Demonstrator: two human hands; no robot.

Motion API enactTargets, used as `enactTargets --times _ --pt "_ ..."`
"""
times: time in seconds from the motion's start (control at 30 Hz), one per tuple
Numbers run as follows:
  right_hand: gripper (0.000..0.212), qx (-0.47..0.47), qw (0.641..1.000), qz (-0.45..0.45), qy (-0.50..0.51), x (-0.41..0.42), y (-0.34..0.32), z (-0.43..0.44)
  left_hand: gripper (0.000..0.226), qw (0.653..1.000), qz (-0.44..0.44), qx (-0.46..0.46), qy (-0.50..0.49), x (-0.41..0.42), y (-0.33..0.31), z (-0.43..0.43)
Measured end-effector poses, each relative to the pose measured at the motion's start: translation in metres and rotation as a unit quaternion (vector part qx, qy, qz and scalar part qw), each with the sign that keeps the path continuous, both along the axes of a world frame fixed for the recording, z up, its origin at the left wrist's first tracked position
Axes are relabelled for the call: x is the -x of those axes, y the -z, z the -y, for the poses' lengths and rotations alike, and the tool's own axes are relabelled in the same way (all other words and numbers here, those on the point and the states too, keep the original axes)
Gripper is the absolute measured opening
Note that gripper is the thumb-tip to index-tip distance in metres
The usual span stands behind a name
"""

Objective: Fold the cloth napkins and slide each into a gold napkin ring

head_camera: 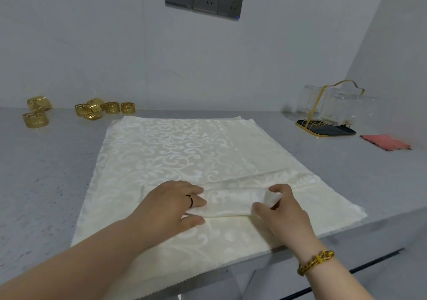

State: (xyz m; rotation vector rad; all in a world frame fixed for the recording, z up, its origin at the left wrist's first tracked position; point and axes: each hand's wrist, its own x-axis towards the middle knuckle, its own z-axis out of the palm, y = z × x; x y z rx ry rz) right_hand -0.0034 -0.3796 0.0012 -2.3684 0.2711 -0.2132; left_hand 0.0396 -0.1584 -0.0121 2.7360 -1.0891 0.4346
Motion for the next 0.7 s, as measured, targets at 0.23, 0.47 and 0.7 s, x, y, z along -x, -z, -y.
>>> enactTargets --times 0.23,0.47,0.7 --pt "0.008 0.049 0.995 0.070 -0.040 -0.038 -0.019 0.028 0.080 0.995 -0.030 0.091 0.004 0.004 -0.001 0.000" --pt "0.007 0.145 0.942 -0.131 -0.272 -0.094 -0.043 -0.008 0.074 0.980 -0.078 0.182 -0.020 -0.006 0.013 -0.003" --pt "0.023 0.319 0.821 -0.327 -0.342 -0.129 -0.057 -0.040 0.074 0.979 -0.108 0.173 -0.016 -0.012 0.014 -0.006"
